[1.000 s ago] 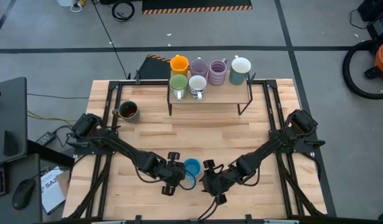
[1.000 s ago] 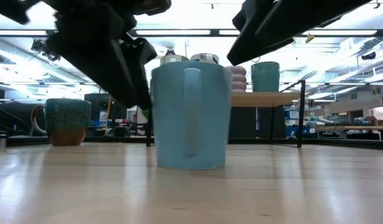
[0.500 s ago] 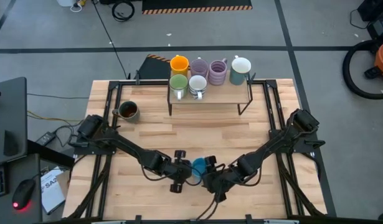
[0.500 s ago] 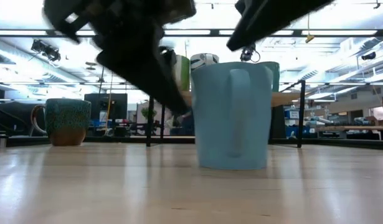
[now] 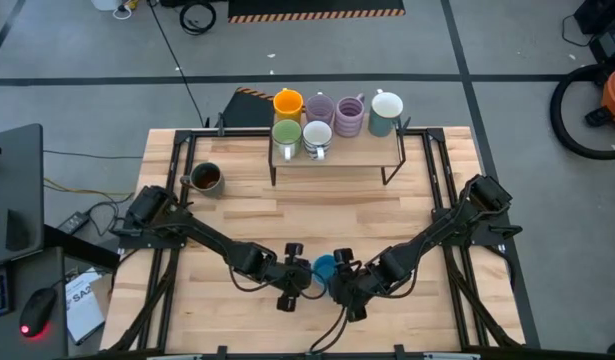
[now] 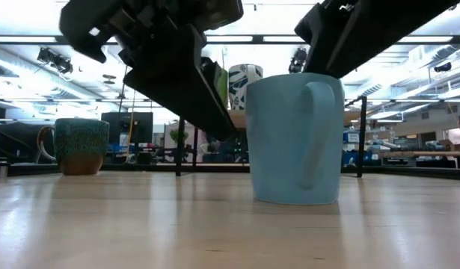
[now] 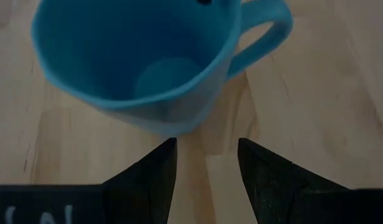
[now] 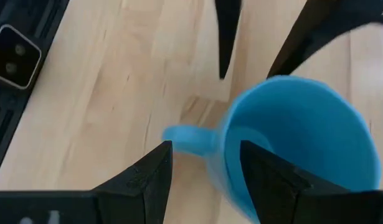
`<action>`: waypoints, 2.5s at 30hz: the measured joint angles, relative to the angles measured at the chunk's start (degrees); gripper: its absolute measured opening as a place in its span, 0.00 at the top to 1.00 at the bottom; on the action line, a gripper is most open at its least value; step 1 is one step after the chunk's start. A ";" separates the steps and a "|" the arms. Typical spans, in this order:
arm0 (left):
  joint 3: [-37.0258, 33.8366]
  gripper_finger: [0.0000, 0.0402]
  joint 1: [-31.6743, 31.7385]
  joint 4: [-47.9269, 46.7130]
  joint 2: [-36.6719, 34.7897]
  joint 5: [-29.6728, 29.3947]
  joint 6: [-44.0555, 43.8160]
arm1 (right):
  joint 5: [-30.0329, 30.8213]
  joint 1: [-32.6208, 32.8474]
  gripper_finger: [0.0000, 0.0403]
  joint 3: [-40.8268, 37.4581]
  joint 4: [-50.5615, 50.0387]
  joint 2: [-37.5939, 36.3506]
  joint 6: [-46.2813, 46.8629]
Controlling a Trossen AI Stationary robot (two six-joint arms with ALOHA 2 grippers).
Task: Place coffee mugs
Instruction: Put the light blue mug on the shelf
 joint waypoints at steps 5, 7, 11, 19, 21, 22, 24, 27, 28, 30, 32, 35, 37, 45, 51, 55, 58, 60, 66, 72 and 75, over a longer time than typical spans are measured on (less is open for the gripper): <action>-0.04 0.56 -0.34 -0.56 -1.49 1.65 1.03 | -1.87 -0.06 0.52 0.00 -2.53 -0.11 -0.46; 0.00 0.56 -0.38 -0.47 -2.03 2.45 1.63 | -2.01 -0.30 0.52 0.00 -3.88 -0.12 -1.00; 0.00 0.56 -0.27 0.95 -2.03 2.44 4.17 | -0.97 -0.57 0.54 0.00 -4.90 -0.13 -2.01; -0.02 0.56 0.88 1.69 -1.83 1.32 3.93 | 0.58 -0.90 0.59 -0.26 -3.70 2.36 -2.14; -0.02 0.56 0.91 1.59 -1.83 1.37 3.87 | 0.62 -1.03 0.59 -0.28 -3.29 2.58 -2.16; -0.02 0.56 0.90 1.46 -1.83 1.40 3.86 | 0.60 -1.03 0.60 -0.28 -3.29 2.58 -2.14; -0.02 0.56 0.87 1.45 -1.83 1.51 3.86 | 0.64 -1.17 0.61 -0.28 -3.28 2.58 -2.14; -0.02 0.56 0.80 0.47 -2.18 1.55 4.17 | 0.83 -1.27 0.66 -0.28 -3.63 2.58 -2.22; -0.04 0.56 0.80 -0.50 -2.62 1.54 4.18 | 0.82 -1.29 0.68 -0.28 -3.74 2.58 -2.39; -0.07 0.56 0.86 -1.97 -3.93 1.51 4.17 | 0.69 -1.29 0.72 -0.28 -4.30 2.58 -2.58; -0.07 0.56 0.85 -4.12 -5.79 1.25 4.21 | 0.56 -1.33 0.76 -0.28 -5.37 2.47 -2.71; -0.07 0.56 0.85 -7.59 -8.29 0.62 4.42 | 0.32 -1.47 0.81 -0.33 -7.64 1.86 -3.46; -0.07 0.56 0.85 -10.05 -10.08 -0.12 4.48 | 0.05 -1.53 0.85 -0.33 -9.40 1.29 -4.22; -0.04 0.56 0.82 -13.90 -15.34 -3.65 5.01 | 0.33 -2.02 0.90 -0.35 -18.13 -4.33 -12.56; -0.04 0.56 0.80 -14.04 -15.91 -3.44 8.27 | 0.69 -4.09 0.90 -0.35 -22.04 -11.84 -21.15; -0.04 0.56 0.80 -11.73 -15.91 -1.43 10.95 | 0.16 -7.04 0.90 -0.35 -24.01 -17.08 -25.73; -0.04 0.56 0.80 -8.13 -15.91 0.61 13.62 | -0.92 -9.70 0.90 -0.35 -25.33 -20.04 -28.90; -0.04 0.56 0.83 -6.33 -15.91 2.69 15.07 | -2.34 -11.69 0.90 -0.35 -26.16 -21.65 -30.61; -0.04 0.56 1.90 -5.25 -15.91 4.15 17.54 | -4.14 -17.23 0.90 -0.35 -28.95 -24.53 -34.11; -4.80 0.56 2.96 4.03 -15.94 7.27 17.57 | -4.79 -20.92 0.90 -0.33 -30.15 -24.99 -38.36; -9.24 0.56 3.71 8.74 -16.21 7.51 17.08 | -4.80 -22.87 0.90 0.57 -31.30 -25.00 -40.37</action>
